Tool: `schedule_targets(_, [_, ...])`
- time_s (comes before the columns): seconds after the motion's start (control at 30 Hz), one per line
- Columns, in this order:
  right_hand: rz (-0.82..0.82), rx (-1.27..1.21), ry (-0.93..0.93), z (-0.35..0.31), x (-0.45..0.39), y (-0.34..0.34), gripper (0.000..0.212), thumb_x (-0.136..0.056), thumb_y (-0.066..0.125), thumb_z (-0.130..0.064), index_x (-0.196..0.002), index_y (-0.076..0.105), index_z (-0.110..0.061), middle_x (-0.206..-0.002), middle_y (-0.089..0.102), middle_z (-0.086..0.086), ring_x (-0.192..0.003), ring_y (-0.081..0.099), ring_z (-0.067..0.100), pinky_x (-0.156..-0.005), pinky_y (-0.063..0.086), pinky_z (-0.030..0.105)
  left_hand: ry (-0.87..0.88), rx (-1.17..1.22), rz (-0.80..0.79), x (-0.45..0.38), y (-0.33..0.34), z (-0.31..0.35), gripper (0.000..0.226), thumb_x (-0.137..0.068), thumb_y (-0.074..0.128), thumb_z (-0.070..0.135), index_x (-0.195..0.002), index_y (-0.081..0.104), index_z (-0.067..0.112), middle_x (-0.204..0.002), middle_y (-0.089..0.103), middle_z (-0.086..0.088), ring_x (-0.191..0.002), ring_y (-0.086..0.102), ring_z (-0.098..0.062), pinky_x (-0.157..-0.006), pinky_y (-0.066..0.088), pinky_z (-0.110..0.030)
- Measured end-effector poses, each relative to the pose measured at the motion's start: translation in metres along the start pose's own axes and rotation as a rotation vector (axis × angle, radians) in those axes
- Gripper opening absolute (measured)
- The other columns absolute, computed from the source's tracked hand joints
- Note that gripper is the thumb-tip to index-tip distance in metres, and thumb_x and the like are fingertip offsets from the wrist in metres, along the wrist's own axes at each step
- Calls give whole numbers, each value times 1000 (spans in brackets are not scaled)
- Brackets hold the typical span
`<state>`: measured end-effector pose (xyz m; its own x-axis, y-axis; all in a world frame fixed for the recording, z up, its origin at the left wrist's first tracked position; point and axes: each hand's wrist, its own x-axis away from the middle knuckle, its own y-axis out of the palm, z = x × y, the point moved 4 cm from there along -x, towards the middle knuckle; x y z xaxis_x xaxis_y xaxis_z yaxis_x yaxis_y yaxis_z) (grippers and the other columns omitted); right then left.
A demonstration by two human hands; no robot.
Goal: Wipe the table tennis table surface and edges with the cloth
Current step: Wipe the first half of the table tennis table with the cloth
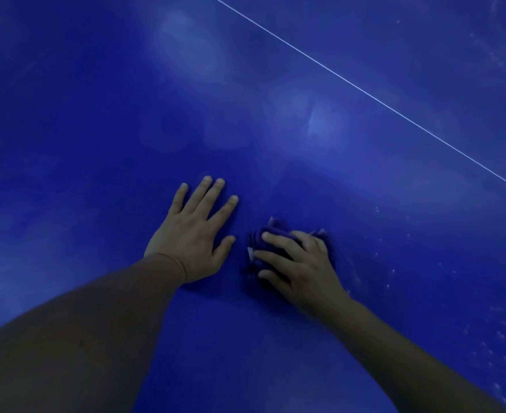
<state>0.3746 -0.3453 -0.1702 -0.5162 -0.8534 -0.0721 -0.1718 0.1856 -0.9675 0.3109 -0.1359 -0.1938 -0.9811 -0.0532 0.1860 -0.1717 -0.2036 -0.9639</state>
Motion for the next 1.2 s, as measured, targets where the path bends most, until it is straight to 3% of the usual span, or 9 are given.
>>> schedule_targets(0.1, [-30, 49, -8, 22, -11, -11, 37, -97, 49, -52, -118, 73, -33, -137, 61, -7, -109, 57, 36, -88, 43, 47, -3, -1, -5, 0, 0, 1, 73, -96, 13, 61, -161, 7, 27, -169, -5, -7, -155, -12, -24, -124, -1, -54])
schedule_targets(0.2, [4, -10, 304, 33, -42, -13, 35, -97, 50, -53, -122, 69, -38, -141, 56, -11, -117, 49, 31, -95, 35, 46, 11, 22, 13, -1, -3, 3, 72, -96, 16, 61, -161, 15, 29, -169, 0, -9, -156, -7, -26, -124, 1, -55])
schedule_targets(0.27, [22, -42, 403, 24, -52, -4, 34, -98, 51, -52, -124, 68, -38, -143, 53, -12, -121, 45, 29, -98, 31, 45, 19, 29, 20, 0, -3, 2, 71, -96, 16, 62, -160, 17, 31, -169, 2, -10, -156, -6, -26, -124, 2, -56])
schedule_targets(0.43, [9, -9, 120, -15, -2, 6, 37, -99, 47, -53, -122, 70, -34, -141, 57, -10, -118, 49, 32, -95, 37, 47, 32, 38, 23, 1, -3, 2, 70, -96, 17, 64, -159, 20, 34, -169, 3, -11, -156, -4, -27, -124, 0, -55])
schedule_targets(0.57, [-32, 31, 22, -2, 25, -6, 37, -97, 49, -52, -120, 72, -33, -139, 59, -6, -112, 57, 37, -90, 43, 49, 28, 58, 21, -1, -4, 1, 70, -95, 18, 65, -158, 22, 36, -169, 2, -9, -156, -6, -25, -124, -1, -54])
schedule_targets(0.77, [-19, 3, 434, 3, -14, -2, 35, -97, 47, -56, -124, 66, -44, -146, 49, -14, -122, 43, 26, -98, 32, 45, 54, 109, -13, 0, -6, 0, 74, -91, 18, 64, -159, 19, 37, -169, -4, -8, -155, -12, -24, -124, -7, -52])
schedule_targets(1.0, [-71, 50, 24, -36, 28, 5, 35, -98, 47, -53, -123, 67, -38, -141, 56, -8, -114, 50, 33, -89, 42, 50, 74, 36, -82, 19, -7, 3, 65, -100, 25, 55, -161, 14, 33, -169, -7, -8, -154, -15, -24, -124, -8, -50])
schedule_targets(1.2, [-57, 9, 425, -29, -2, 2, 40, -99, 42, -55, -126, 67, -38, -146, 50, -10, -123, 44, 30, -98, 34, 49, -23, 18, -27, 92, 8, 5, 70, -98, 15, 56, -160, 22, 24, -168, 7, -11, -156, 0, -28, -122, 1, -60])
